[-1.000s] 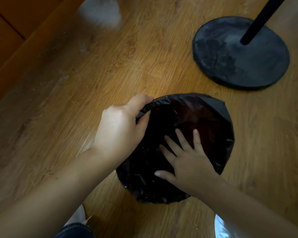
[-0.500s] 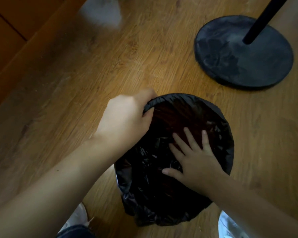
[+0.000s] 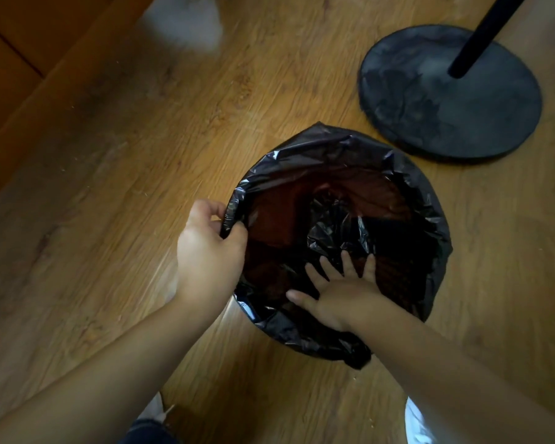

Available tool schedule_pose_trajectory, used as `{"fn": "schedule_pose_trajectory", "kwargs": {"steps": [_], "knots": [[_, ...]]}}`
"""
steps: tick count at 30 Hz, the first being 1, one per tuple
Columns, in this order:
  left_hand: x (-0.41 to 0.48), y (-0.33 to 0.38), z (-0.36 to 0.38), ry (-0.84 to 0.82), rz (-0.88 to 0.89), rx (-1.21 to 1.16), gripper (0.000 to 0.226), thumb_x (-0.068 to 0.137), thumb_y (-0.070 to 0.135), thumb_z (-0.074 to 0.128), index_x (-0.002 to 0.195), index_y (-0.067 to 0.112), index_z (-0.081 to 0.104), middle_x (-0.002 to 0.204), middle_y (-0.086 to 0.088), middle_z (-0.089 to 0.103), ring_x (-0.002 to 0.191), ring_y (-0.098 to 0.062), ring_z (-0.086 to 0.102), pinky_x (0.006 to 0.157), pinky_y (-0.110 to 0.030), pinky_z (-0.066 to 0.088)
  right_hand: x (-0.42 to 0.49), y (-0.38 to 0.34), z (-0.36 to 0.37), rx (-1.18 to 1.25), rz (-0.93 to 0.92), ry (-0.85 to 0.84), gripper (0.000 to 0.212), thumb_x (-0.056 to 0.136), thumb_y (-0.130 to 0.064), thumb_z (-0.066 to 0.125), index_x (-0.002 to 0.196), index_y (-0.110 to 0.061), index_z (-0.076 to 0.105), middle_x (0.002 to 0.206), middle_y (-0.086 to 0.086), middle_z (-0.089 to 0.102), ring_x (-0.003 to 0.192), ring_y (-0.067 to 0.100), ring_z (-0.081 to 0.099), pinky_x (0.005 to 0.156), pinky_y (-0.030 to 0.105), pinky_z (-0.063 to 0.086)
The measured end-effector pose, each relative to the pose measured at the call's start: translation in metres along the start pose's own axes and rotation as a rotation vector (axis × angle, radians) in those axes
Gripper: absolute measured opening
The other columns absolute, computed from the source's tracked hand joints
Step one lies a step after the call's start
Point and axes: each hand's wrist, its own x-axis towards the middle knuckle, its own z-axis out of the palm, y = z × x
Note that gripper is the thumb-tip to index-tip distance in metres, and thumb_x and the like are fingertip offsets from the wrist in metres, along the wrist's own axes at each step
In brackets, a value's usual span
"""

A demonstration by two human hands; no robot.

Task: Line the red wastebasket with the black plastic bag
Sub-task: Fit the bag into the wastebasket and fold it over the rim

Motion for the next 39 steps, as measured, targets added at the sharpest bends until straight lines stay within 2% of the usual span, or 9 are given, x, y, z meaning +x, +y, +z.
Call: {"fn": "schedule_pose_trajectory", "kwargs": {"steps": [6, 11, 15, 18, 22, 26, 30, 36, 39], "knots": [[-0.008, 0.004, 0.004, -0.055, -0.309, -0.159, 0.009, 0.08, 0.01, 0.058, 0.084, 0.005, 0.051, 0.089, -0.024, 0.065, 0.084, -0.04, 0.063, 0.07, -0.056, 0.054, -0.031, 0.007, -0.031, 0.003, -0.121, 0.329, 0.082, 0.073, -0.075, 0.0, 0.143, -0.032, -0.002, 0.155, -0.005, -0.007, 0.139, 0.028, -0.018, 0.104, 0.058, -0.02], [-0.027, 0.008, 0.006, -0.254, -0.514, -0.409, 0.008, 0.086, 0.008, 0.056, 0.093, 0.004, 0.057, 0.086, -0.01, 0.07, 0.072, -0.02, 0.069, 0.052, -0.031, 0.059, -0.035, 0.011, -0.044, 0.065, -0.142, 0.358, 0.078, 0.076, -0.074, 0.005, 0.143, -0.034, 0.0, 0.155, -0.008, -0.003, 0.141, 0.026, -0.011, 0.108, 0.055, -0.013], [-0.043, 0.003, 0.007, -0.422, -0.594, -0.432, 0.009, 0.085, 0.02, 0.061, 0.094, 0.016, 0.061, 0.085, 0.002, 0.074, 0.072, -0.012, 0.07, 0.059, -0.029, 0.058, -0.031, 0.017, -0.041, 0.084, -0.147, 0.327, 0.077, 0.078, -0.073, 0.009, 0.143, -0.033, 0.004, 0.156, -0.007, 0.002, 0.142, 0.025, -0.007, 0.109, 0.055, -0.01], [-0.04, 0.0, 0.003, -0.376, -0.51, -0.267, 0.024, 0.074, 0.038, 0.069, 0.09, 0.022, 0.06, 0.084, 0.01, 0.071, 0.077, -0.006, 0.065, 0.061, -0.026, 0.052, -0.033, 0.021, -0.04, 0.063, -0.161, 0.372, 0.078, 0.077, -0.073, 0.007, 0.144, -0.032, 0.006, 0.156, -0.006, 0.004, 0.142, 0.025, -0.005, 0.109, 0.055, -0.01], [-0.007, 0.002, -0.011, -0.044, -0.178, 0.023, 0.064, 0.067, 0.051, 0.068, 0.116, 0.015, 0.048, 0.098, 0.007, 0.058, 0.084, -0.004, 0.056, 0.062, -0.021, 0.044, -0.038, 0.019, -0.042, 0.06, -0.195, 0.447, 0.082, 0.073, -0.073, 0.004, 0.144, -0.031, 0.007, 0.156, -0.006, 0.006, 0.142, 0.025, -0.004, 0.109, 0.055, -0.009], [0.036, 0.015, -0.013, -0.075, 0.098, 0.316, 0.049, 0.074, 0.05, 0.064, 0.112, 0.022, 0.052, 0.099, 0.005, 0.054, 0.077, -0.005, 0.055, 0.051, -0.014, 0.035, -0.043, 0.012, -0.042, 0.054, -0.226, 0.453, 0.082, 0.073, -0.072, 0.003, 0.144, -0.031, 0.006, 0.156, -0.006, 0.005, 0.142, 0.024, -0.005, 0.11, 0.055, -0.009], [0.052, 0.016, -0.001, -0.172, 0.158, 0.466, 0.02, 0.084, 0.021, 0.06, 0.095, 0.005, 0.059, 0.071, 0.002, 0.053, 0.057, -0.005, 0.048, 0.045, -0.023, 0.04, -0.045, 0.011, -0.035, 0.046, -0.239, 0.421, 0.076, 0.08, -0.07, 0.011, 0.144, -0.03, 0.005, 0.156, -0.005, 0.004, 0.142, 0.024, -0.006, 0.11, 0.054, -0.009], [0.021, 0.001, -0.013, -0.22, 0.081, 0.32, 0.003, 0.085, 0.014, 0.053, 0.082, 0.016, 0.054, 0.072, -0.004, 0.06, 0.054, -0.007, 0.056, 0.041, -0.023, 0.045, -0.031, 0.013, -0.019, 0.096, -0.143, 0.244, 0.077, 0.085, -0.066, 0.028, 0.144, -0.029, -0.005, 0.156, -0.002, -0.006, 0.141, 0.028, -0.01, 0.11, 0.055, -0.007], [-0.003, -0.009, -0.014, -0.22, 0.027, 0.183, 0.015, 0.086, 0.016, 0.054, 0.085, 0.032, 0.054, 0.08, -0.004, 0.065, 0.069, -0.02, 0.065, 0.06, -0.046, 0.057, -0.009, 0.011, -0.015, 0.174, -0.051, 0.253, 0.077, 0.084, -0.069, 0.021, 0.142, -0.032, -0.014, 0.154, 0.0, -0.018, 0.139, 0.031, -0.018, 0.107, 0.06, -0.011]]}}
